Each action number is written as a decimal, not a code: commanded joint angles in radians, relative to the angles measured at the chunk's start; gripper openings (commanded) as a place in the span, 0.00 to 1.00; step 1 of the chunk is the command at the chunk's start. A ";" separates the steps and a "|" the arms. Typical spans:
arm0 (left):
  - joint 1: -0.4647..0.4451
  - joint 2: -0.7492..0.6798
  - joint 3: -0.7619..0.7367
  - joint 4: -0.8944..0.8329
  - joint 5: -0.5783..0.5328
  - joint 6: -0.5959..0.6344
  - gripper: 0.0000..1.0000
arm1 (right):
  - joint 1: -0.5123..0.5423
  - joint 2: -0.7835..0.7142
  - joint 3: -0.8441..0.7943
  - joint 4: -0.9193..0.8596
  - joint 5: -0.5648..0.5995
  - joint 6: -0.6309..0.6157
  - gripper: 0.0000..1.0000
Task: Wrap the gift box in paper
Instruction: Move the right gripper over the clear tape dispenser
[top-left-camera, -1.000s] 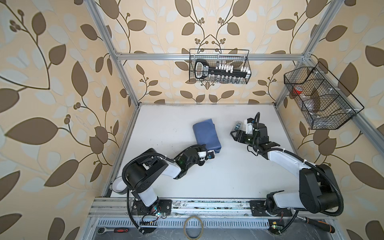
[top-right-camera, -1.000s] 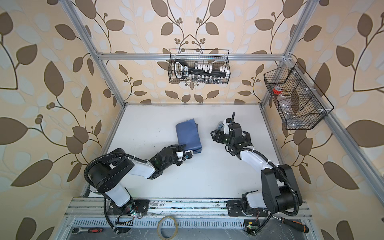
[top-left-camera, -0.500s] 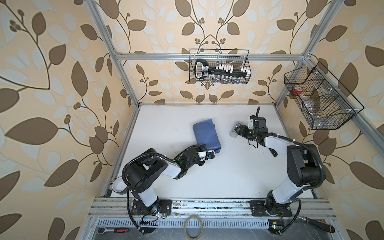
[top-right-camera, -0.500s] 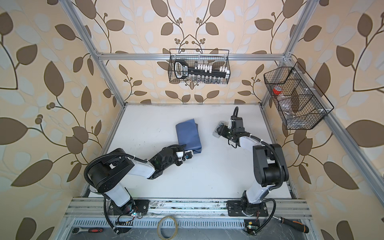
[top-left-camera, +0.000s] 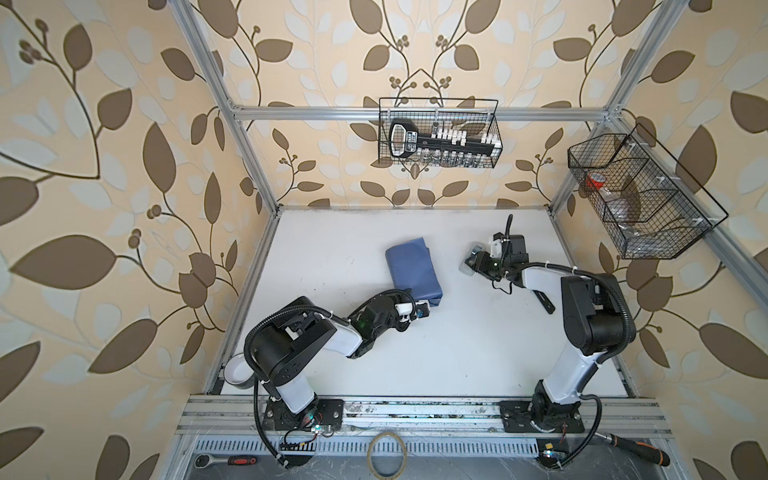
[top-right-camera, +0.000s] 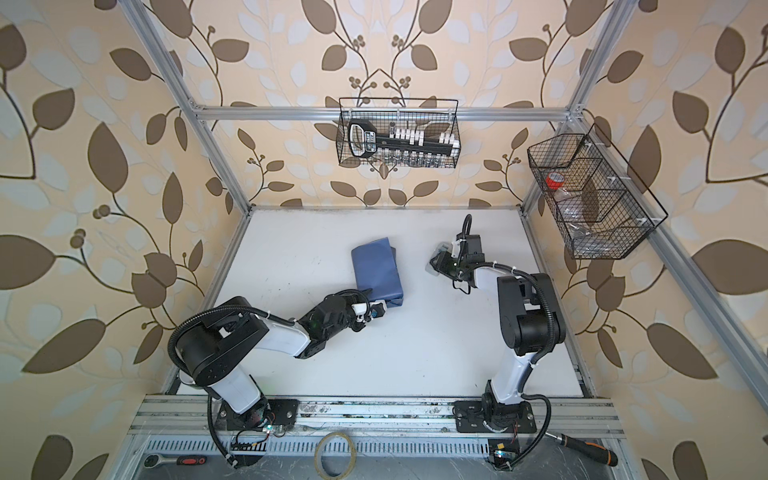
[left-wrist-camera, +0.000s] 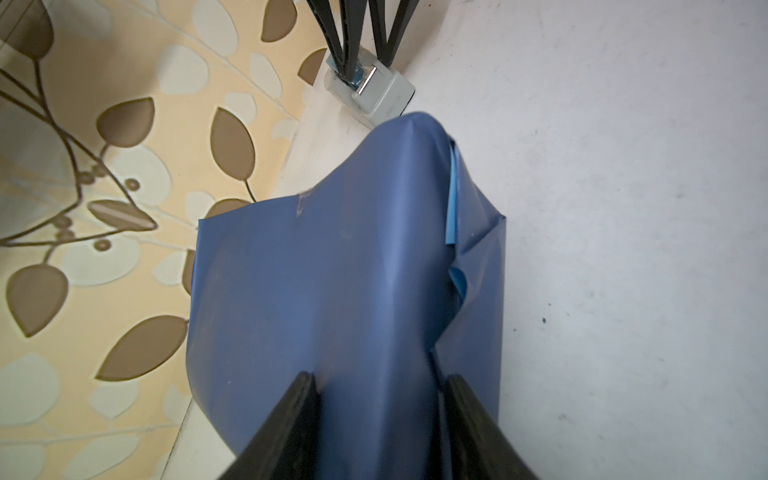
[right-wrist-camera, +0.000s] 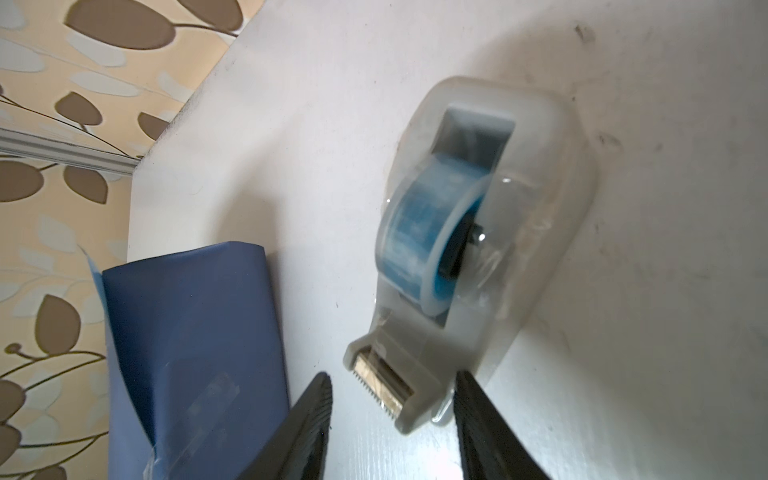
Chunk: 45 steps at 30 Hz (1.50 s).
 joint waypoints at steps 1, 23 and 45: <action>0.026 0.027 -0.013 -0.139 -0.024 0.031 0.49 | -0.008 0.031 0.027 0.023 -0.034 0.011 0.47; 0.027 0.024 -0.012 -0.142 -0.026 0.029 0.49 | -0.043 0.093 -0.022 0.176 -0.110 0.182 0.30; 0.027 0.026 -0.010 -0.144 -0.026 0.027 0.48 | -0.069 0.113 -0.095 0.392 -0.189 0.361 0.00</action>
